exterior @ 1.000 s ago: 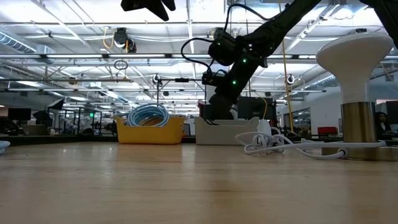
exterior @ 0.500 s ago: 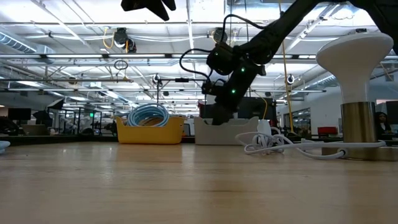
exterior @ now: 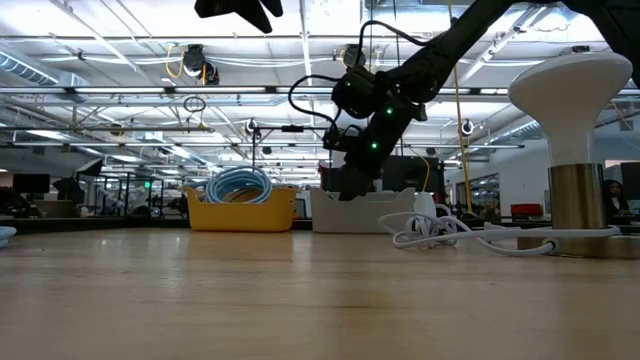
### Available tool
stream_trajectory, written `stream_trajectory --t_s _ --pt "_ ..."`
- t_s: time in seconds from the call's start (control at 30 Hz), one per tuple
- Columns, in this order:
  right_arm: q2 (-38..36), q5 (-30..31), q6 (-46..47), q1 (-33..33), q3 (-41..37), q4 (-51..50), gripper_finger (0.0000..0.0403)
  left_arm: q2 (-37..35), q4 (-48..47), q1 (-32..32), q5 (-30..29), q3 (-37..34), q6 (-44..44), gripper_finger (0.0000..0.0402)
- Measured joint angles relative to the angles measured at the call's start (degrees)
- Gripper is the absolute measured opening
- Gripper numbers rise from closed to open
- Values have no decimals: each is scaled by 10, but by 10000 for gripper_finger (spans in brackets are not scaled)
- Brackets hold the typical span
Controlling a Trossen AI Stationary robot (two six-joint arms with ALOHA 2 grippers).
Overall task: Pick & Place USB Port
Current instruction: Put the black charger cable into the gray bin, then put the blue HDMI cable into the yellow bin
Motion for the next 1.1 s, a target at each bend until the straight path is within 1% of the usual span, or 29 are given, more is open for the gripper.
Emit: stream_trajectory --t_s 0.13,0.3,0.37,0.43,0.53,0.6,0.63,0.7,0.8,0.87,0.93,1.0,1.1 --pt "0 6 0 0 0 0 0 0 0 0 0 0 0 133" --pt "-11 66 -12 1 0 10 0 0 0 0 0 0 0 133" --pt "-14 88 -22 5 0 35 0 0 0 0 0 0 0 133" --pt "-28 108 -29 10 -1 34 0 0 0 0 0 0 0 133" --pt "-51 108 -20 21 9 41 0 0 -6 0 -7 0 2 133" --pt "-84 105 14 30 10 17 0 0 -20 0 -10 0 4 133" --pt "-102 95 33 36 8 10 0 0 -27 0 -11 0 5 133" --pt "-139 52 79 49 11 12 0 0 -46 3 -12 0 6 133" --pt "-206 3 158 74 10 -26 0 0 -69 4 -17 0 6 133" --pt "-246 -33 194 92 11 -51 0 0 -87 3 -15 0 6 133" --pt "-284 -84 228 108 9 -89 0 0 -101 -1 -6 0 6 133" --pt "-314 -122 270 122 10 -118 0 0 -109 -7 27 -10 2 133" --pt "-351 -160 320 150 10 -176 0 -1 -111 -30 131 -67 -20 133"
